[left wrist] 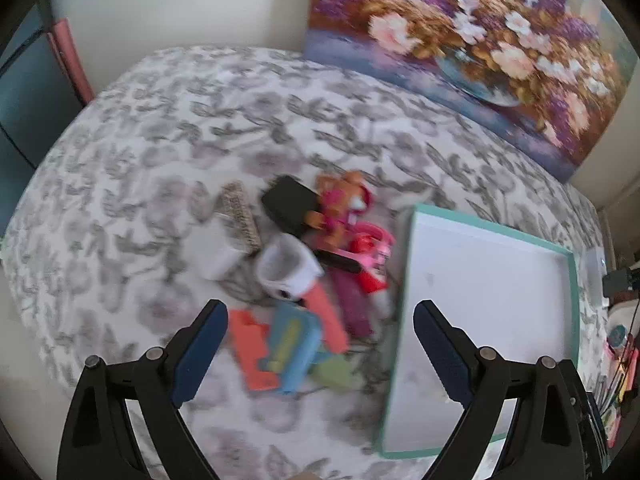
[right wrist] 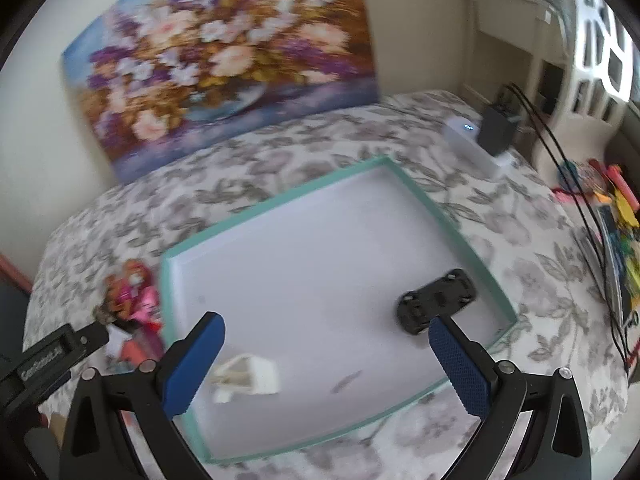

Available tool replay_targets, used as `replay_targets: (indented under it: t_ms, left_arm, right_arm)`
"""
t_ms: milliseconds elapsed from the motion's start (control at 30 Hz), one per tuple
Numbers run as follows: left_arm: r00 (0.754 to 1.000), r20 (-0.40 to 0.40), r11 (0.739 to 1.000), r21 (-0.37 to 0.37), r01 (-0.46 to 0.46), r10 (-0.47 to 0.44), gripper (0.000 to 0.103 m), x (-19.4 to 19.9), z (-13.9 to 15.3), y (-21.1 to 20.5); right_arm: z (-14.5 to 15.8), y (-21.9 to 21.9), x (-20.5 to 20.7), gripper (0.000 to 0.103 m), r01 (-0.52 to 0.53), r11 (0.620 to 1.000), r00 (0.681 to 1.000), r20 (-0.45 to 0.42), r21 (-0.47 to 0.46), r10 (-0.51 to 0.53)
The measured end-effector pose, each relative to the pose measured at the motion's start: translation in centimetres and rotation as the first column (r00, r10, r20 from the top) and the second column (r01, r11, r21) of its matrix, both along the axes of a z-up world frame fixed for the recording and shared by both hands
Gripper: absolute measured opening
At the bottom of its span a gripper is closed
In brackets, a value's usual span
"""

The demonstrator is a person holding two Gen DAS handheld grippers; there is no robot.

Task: Organize rigid objects
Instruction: 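Move both open grippers back toward the pile of objects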

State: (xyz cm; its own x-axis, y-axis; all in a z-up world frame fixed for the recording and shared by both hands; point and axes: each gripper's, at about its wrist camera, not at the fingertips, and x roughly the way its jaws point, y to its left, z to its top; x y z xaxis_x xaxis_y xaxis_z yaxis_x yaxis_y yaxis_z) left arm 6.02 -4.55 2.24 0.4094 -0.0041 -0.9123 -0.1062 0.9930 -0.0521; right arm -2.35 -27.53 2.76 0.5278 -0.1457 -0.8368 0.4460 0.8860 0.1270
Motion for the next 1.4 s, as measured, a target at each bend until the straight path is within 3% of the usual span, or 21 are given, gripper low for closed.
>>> replay_targets:
  t_ms: [100, 233, 600, 733, 1033, 1233, 1400]
  left_arm:
    - [1.0, 0.004, 0.999, 0.037, -0.016, 0.016, 0.094, -0.1, 0.8, 1.8]
    - [0.998, 0.016, 0.998, 0.005, -0.058, 0.058, 0.094, -0.4, 1.5, 4.6]
    - [0.996, 0.048, 0.996, 0.051, -0.079, 0.077, 0.094, -1.1, 2.3, 9.8]
    - [0.991, 0.013, 0.99, 0.04, -0.135, 0.134, 0.094, -1.0, 1.0, 12.2]
    - [0.97, -0.094, 0.975, 0.045, -0.218, 0.222, 0.094, -0.4, -3.0, 15.1]
    - [0.949, -0.202, 0.97, 0.052, -0.237, 0.242, 0.094, 0.1, -6.6, 16.1]
    - [0.942, -0.206, 0.964, 0.036, -0.264, 0.265, 0.094, 0.1, -7.0, 17.2]
  right_arm:
    - [0.6, 1.9, 0.2, 0.103, -0.052, 0.999, 0.999, 0.01, 0.001, 0.052]
    - [0.7, 4.3, 0.6, 0.103, -0.111, 0.994, 0.994, 0.004, 0.015, 0.111]
    - [-1.3, 11.6, 2.8, 0.103, -0.268, 0.96, 0.961, -0.053, 0.085, 0.273]
    - [-1.9, 14.2, 3.6, 0.103, -0.332, 0.938, 0.938, -0.067, 0.098, 0.339]
    - [-5.0, 19.5, 4.4, 0.103, -0.444, 0.895, 0.88, -0.168, 0.034, 0.443]
    - [-7.7, 21.7, 4.8, 0.103, -0.483, 0.876, 0.849, -0.25, -0.004, 0.467]
    - [-9.0, 22.8, 5.0, 0.103, -0.493, 0.868, 0.84, -0.29, -0.057, 0.458]
